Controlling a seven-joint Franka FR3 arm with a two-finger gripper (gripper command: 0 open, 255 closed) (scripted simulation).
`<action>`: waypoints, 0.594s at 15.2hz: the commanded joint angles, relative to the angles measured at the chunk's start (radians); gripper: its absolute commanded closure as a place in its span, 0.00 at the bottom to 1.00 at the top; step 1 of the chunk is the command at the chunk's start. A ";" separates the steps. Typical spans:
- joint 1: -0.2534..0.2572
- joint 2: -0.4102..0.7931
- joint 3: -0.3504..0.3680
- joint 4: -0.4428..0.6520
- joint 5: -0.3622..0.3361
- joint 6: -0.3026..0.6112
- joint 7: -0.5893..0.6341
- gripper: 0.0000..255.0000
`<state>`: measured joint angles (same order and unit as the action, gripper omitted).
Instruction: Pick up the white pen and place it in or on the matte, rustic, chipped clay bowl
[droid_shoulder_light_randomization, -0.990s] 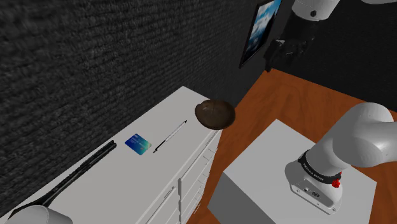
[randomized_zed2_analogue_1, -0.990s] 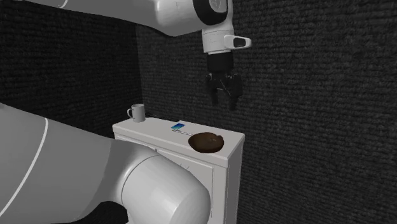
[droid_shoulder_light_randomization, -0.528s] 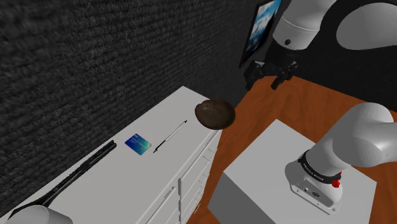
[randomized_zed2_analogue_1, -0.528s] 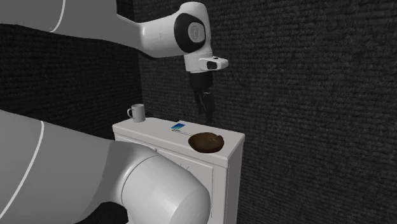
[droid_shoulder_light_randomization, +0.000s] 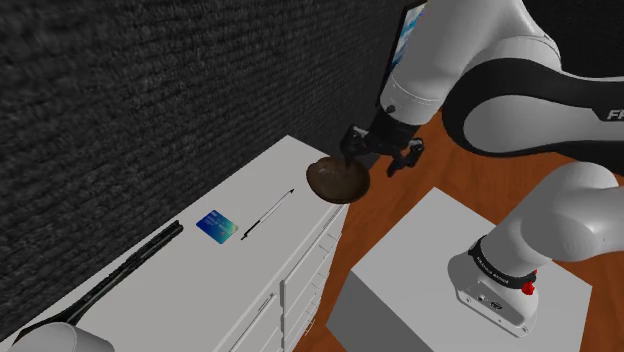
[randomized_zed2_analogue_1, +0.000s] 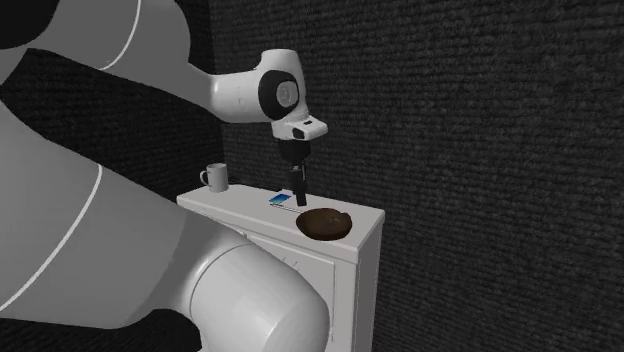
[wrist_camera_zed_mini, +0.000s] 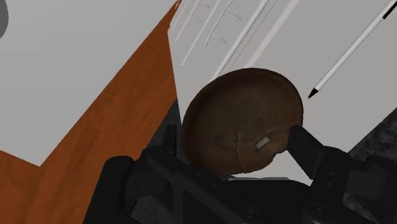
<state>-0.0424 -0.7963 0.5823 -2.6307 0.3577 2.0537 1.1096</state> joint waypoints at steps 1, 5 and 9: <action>-0.029 0.052 0.066 0.019 0.025 0.062 0.092 0.00; -0.119 0.177 0.223 0.074 0.044 0.192 0.281 0.00; -0.272 0.315 0.413 0.155 0.003 0.312 0.489 0.00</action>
<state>-0.2714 -0.5187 0.9448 -2.4947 0.3729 2.3300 1.5402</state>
